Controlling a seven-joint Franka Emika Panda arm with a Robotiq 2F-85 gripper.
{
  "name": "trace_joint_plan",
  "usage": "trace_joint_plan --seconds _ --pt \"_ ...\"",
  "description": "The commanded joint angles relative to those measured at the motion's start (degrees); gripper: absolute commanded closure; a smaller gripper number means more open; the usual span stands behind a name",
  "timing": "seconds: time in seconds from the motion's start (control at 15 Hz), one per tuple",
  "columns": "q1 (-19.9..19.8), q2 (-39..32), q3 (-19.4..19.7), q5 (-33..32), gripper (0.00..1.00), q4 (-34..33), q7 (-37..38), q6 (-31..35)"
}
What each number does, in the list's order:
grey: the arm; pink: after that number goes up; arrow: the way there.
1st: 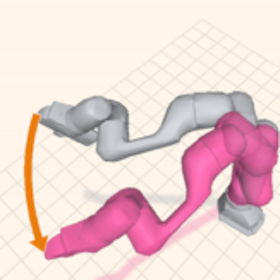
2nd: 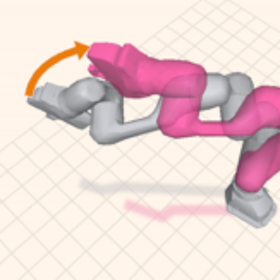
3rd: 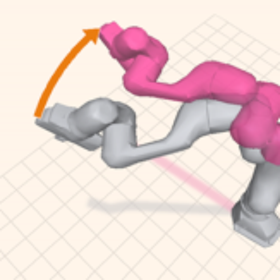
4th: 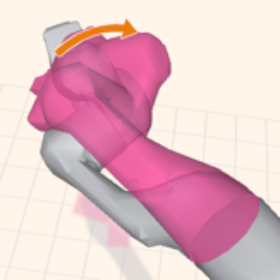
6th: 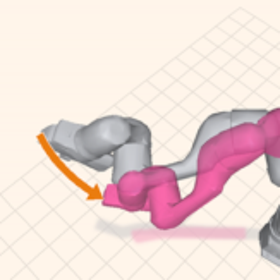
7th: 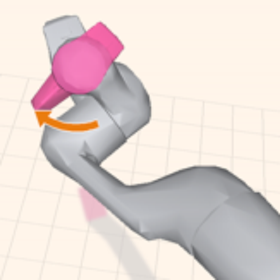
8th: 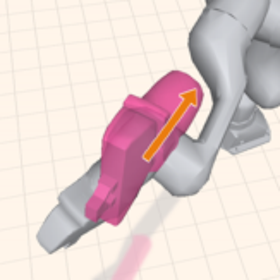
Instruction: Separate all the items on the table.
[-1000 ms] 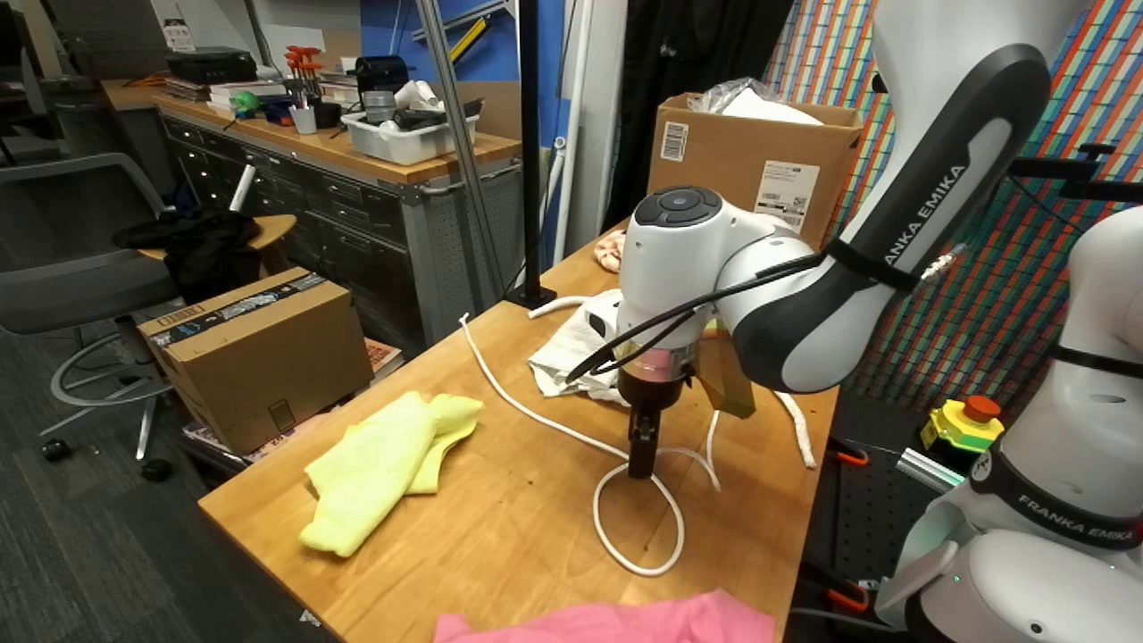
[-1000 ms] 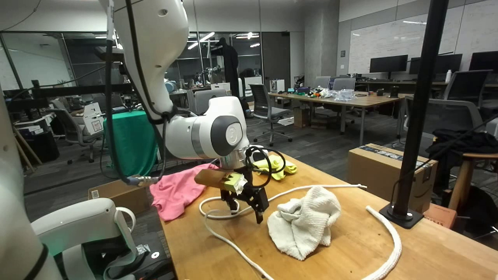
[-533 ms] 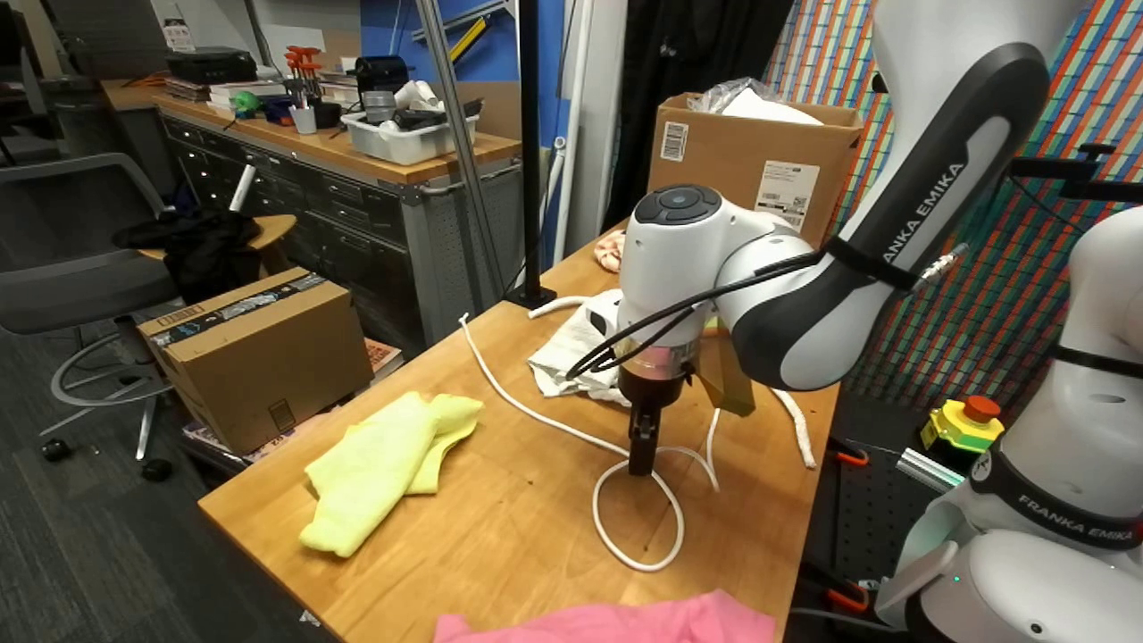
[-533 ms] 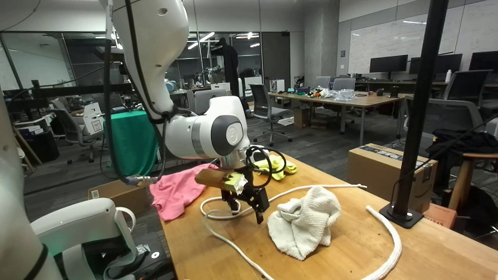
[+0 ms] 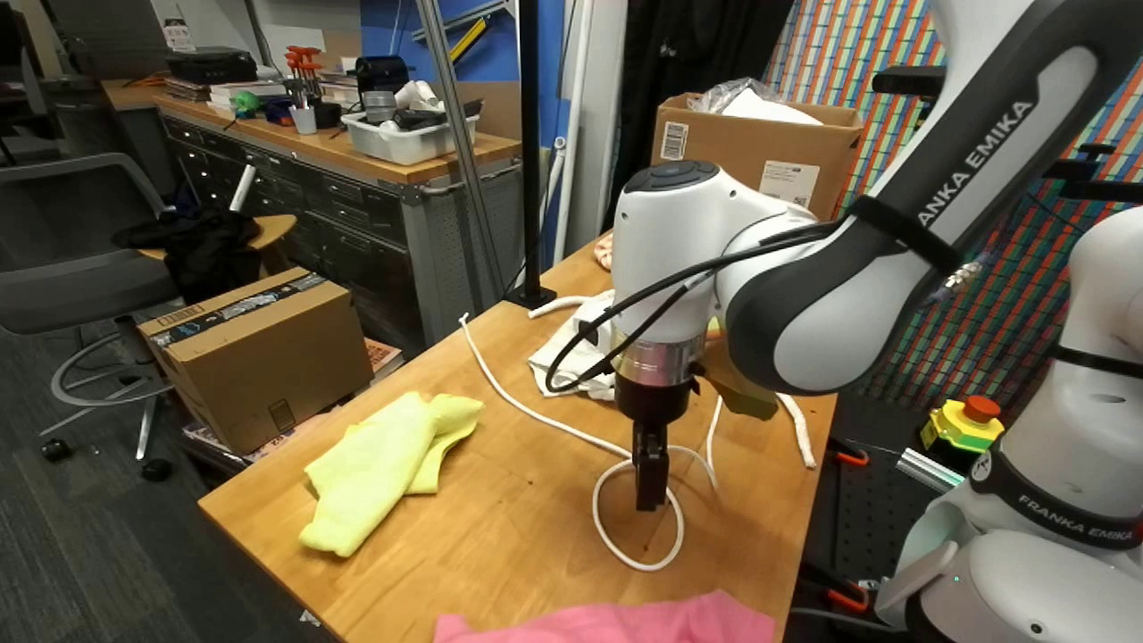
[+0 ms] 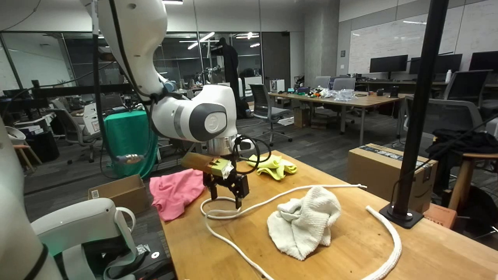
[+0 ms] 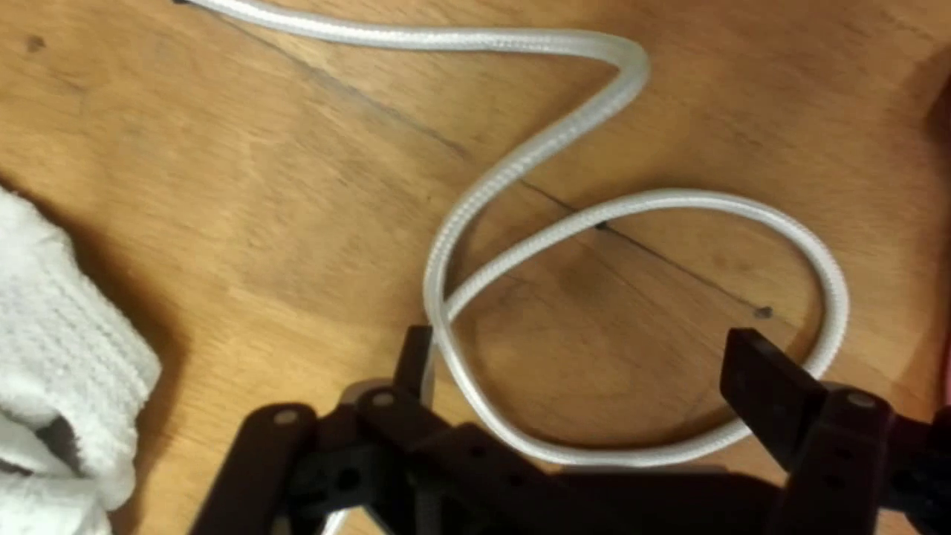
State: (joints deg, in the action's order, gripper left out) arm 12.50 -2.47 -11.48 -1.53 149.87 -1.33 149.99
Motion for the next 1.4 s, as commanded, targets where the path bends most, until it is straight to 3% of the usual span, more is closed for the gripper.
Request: trace_joint_plan --seconds 0.0,0.4,0.67,1.33 --pt "-0.3 6.6 -0.5 3.2 0.00 -1.8 -5.0 -6.9" --pt "-1.1 17.0 2.3 2.2 0.00 -9.6 -10.1 -21.9" --pt "-2.0 27.2 6.0 3.6 0.00 -11.9 -11.7 -27.7" --pt "-1.0 53.3 18.3 14.7 0.00 -4.8 -18.0 -20.6"
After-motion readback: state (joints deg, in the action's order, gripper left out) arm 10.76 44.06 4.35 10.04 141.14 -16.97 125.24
